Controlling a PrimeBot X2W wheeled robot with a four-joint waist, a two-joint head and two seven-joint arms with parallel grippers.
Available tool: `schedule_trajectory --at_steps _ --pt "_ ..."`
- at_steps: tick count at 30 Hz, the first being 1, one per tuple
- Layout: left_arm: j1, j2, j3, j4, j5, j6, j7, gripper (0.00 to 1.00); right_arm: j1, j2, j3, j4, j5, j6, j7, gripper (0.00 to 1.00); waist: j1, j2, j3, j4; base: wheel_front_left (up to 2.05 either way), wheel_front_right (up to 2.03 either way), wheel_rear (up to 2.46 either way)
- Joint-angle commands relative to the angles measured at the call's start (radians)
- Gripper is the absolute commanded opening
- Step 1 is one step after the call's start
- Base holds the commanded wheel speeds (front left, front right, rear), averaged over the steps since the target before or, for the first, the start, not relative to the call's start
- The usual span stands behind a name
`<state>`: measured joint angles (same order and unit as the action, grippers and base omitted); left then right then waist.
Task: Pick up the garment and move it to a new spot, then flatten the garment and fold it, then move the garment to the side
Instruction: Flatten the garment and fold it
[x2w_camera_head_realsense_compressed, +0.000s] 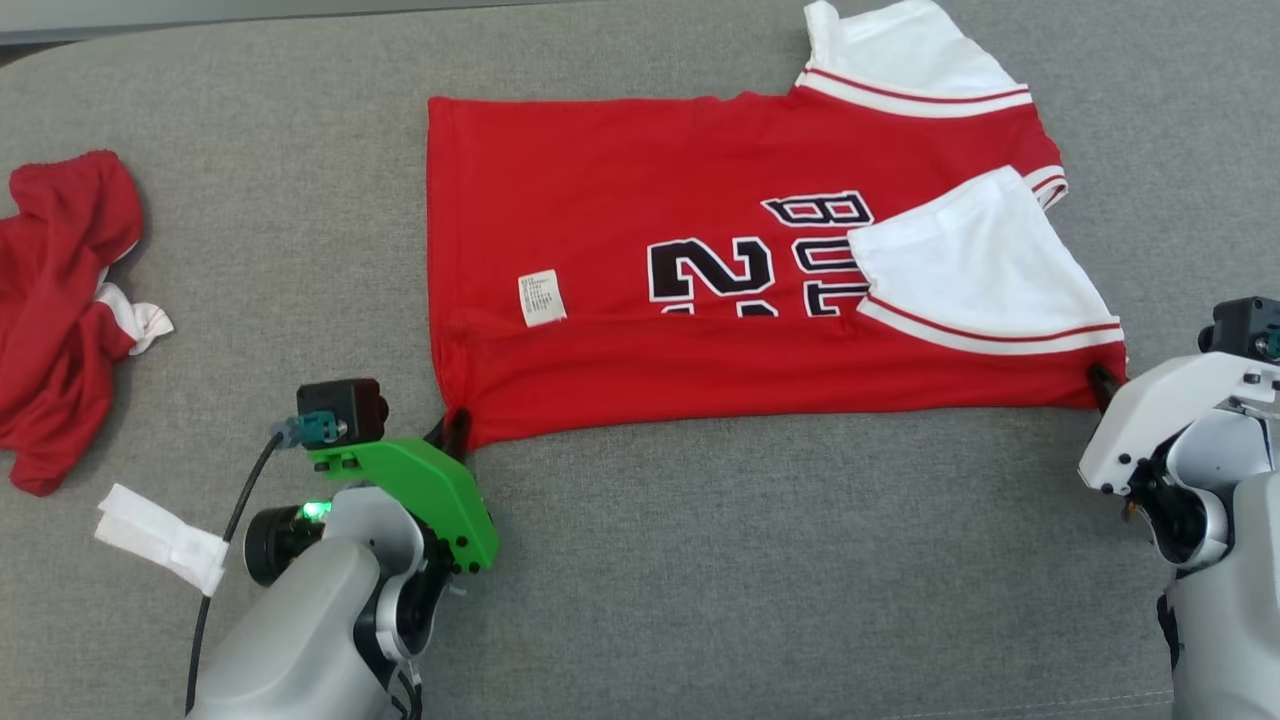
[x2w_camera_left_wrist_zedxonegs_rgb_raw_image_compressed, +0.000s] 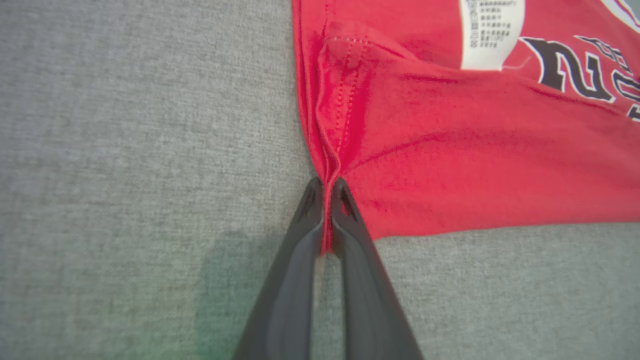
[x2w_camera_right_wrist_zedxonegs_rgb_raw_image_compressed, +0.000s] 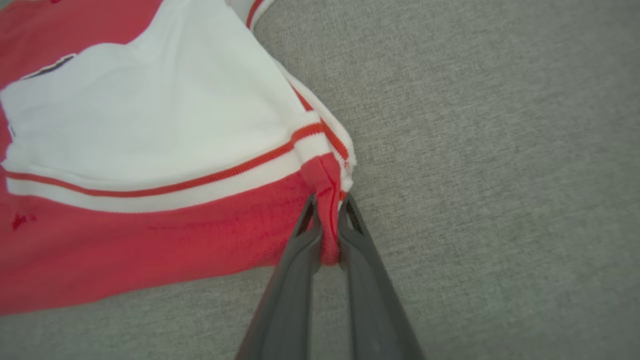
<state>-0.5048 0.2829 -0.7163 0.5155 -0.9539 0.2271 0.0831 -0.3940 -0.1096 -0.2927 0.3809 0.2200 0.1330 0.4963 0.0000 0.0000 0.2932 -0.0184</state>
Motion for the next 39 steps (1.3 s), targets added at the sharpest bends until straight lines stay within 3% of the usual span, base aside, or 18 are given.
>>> schedule_trajectory --at_steps 1,5,16,17,18,19,25,31,33,36,39 --pt "0.066 0.011 -0.015 0.011 -0.013 0.001 0.021 0.0 0.031 -0.007 -0.011 -0.025 0.004 -0.004 0.008 0.0 0.0 0.0 -0.033 -0.002 0.0 0.0 0.0" --pt "0.116 0.051 -0.009 -0.051 -0.022 0.018 0.023 0.0 0.109 0.004 -0.019 -0.119 0.015 -0.004 0.053 0.0 0.0 0.0 -0.076 -0.01 0.0 0.0 0.0" --pt "0.308 0.186 0.018 -0.315 -0.066 0.135 0.085 0.0 0.312 0.046 -0.041 -0.307 0.056 -0.004 0.16 0.01 0.0 0.0 -0.126 -0.021 0.0 0.0 0.0" --pt "0.319 0.192 0.017 -0.333 -0.066 0.142 0.089 0.25 0.323 0.049 -0.046 -0.306 0.056 -0.004 0.166 0.2 0.0 0.0 -0.125 -0.02 0.0 0.0 0.0" --pt "0.32 0.196 0.019 -0.344 -0.061 0.145 0.084 0.95 0.329 0.051 -0.048 -0.303 0.057 -0.004 0.169 1.0 0.0 0.0 -0.125 -0.019 0.0 0.0 0.0" --pt "0.323 0.197 0.021 -0.354 -0.057 0.146 0.08 1.0 0.331 0.054 -0.048 -0.301 0.06 -0.003 0.167 1.0 0.0 0.0 -0.124 -0.018 0.0 0.0 0.0" --pt "0.278 0.195 0.03 -0.388 -0.054 0.156 0.087 1.0 0.272 0.057 -0.021 -0.321 0.058 -0.003 0.161 1.0 0.0 0.0 -0.111 -0.016 0.0 0.0 0.0" --pt "0.118 0.207 0.047 -0.383 -0.031 0.141 0.136 1.0 0.081 0.016 0.048 -0.335 0.042 -0.003 0.171 1.0 0.0 0.0 -0.064 -0.021 0.0 0.0 0.0" --pt "0.044 0.198 0.047 -0.35 -0.023 0.13 0.164 1.0 -0.006 -0.002 0.079 -0.297 0.053 -0.003 0.174 1.0 0.0 0.0 -0.043 -0.025 0.0 0.0 0.0" --pt "-0.183 0.16 0.018 -0.2 0.013 0.074 0.238 1.0 -0.255 -0.062 0.175 -0.122 0.075 -0.003 0.139 1.0 0.0 0.0 0.038 -0.031 0.0 0.0 0.0" --pt "-0.278 0.142 -0.003 -0.122 0.041 0.048 0.263 1.0 -0.351 -0.088 0.225 -0.037 0.085 -0.003 0.12 1.0 0.0 0.0 0.078 -0.034 0.0 0.0 0.0"
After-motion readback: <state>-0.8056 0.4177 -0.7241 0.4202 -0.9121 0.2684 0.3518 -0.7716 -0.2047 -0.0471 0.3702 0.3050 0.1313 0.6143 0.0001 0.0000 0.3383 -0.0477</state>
